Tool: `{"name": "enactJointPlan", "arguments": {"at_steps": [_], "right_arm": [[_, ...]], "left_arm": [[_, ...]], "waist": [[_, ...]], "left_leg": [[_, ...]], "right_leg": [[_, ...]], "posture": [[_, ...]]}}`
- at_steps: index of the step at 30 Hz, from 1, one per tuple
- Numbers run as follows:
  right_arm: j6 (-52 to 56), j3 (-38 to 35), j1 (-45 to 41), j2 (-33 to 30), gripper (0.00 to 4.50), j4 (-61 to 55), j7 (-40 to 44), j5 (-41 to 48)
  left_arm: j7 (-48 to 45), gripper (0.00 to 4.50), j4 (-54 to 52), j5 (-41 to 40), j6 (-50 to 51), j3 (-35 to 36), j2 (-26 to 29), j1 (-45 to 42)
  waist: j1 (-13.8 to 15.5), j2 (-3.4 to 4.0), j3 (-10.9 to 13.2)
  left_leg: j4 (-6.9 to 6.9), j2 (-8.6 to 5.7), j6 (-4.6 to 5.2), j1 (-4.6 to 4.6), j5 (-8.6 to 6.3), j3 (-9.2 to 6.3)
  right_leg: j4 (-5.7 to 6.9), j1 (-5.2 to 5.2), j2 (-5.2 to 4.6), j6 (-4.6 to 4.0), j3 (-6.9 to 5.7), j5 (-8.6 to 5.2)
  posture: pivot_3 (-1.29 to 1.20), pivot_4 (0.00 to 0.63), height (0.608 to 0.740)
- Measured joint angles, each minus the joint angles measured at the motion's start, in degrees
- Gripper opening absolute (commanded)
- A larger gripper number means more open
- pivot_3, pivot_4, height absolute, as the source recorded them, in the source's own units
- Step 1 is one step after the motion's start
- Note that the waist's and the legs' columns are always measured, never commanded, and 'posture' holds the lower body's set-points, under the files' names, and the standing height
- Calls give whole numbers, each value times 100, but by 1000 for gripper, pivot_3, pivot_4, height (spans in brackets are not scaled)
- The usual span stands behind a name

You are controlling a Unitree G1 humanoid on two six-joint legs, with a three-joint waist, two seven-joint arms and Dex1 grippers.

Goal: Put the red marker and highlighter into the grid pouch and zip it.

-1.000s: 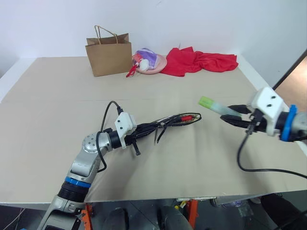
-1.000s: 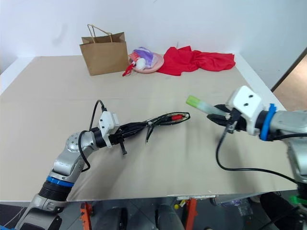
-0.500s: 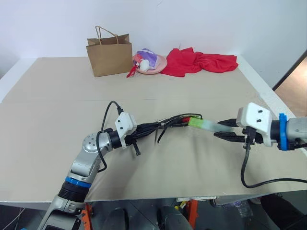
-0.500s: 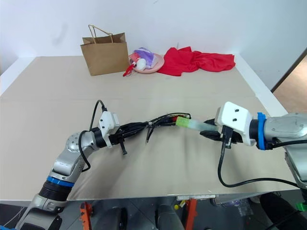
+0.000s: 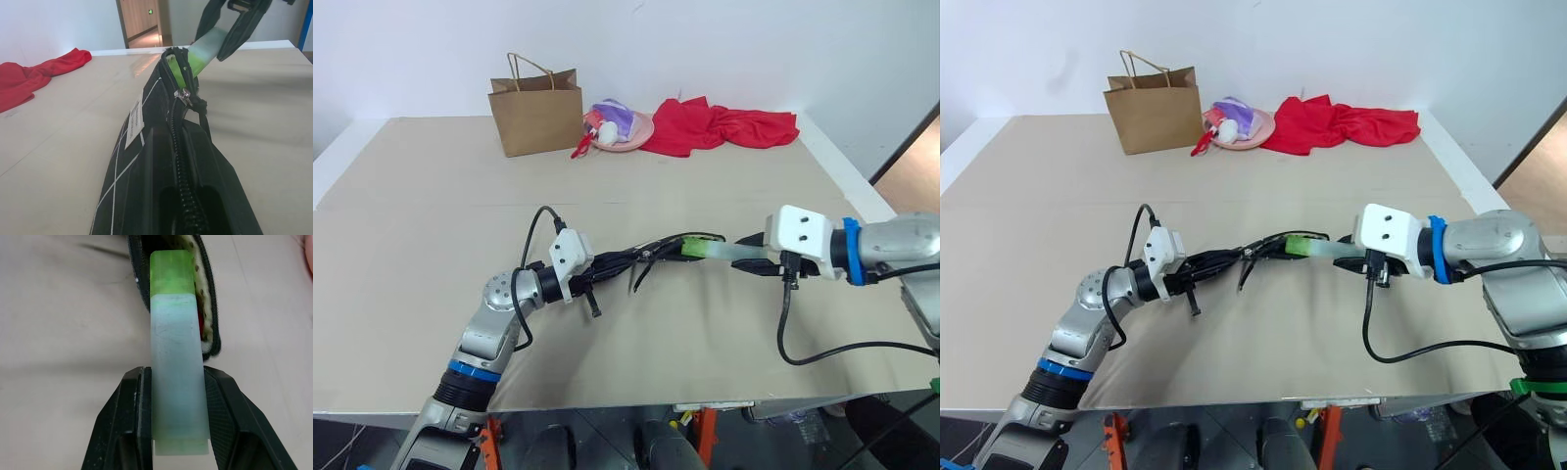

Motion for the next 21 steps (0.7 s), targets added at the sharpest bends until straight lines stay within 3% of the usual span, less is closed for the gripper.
{"name": "enactJointPlan", "arguments": {"at_steps": [11,13,19,21], "right_arm": [[-258,1188,-1283,1034,1087,335,247,-1000],[-212,1332,-1394,1266,2101,333,259,-1093],[-93,1400,-1509,1600,4033,270,334,-1130],[-137,1394,-1507,1558,4033,311,327,-1217]], "left_arm": [[-58,0,88,7,-13,8,-16,-42],[-62,0,96,14,-13,5,-22,-52],[-58,0,122,43,-15,9,-16,-53],[-56,0,122,43,-24,9,-27,-58]], "waist": [[1,0,0],[3,0,0],[9,0,0],[8,0,0]], "left_leg": [[1,0,0,-2,0,0],[2,-1,0,-5,0,-2],[4,-2,-1,-6,0,-7],[6,-2,-1,-6,0,-5]], "right_leg": [[11,-6,0,-32,-1,14],[11,-7,-2,-33,-4,14],[14,-4,-4,-35,-11,14],[15,-4,-5,-36,-10,15]], "posture": [[0,150,740],[0,150,740],[0,150,740],[0,150,740]]}}
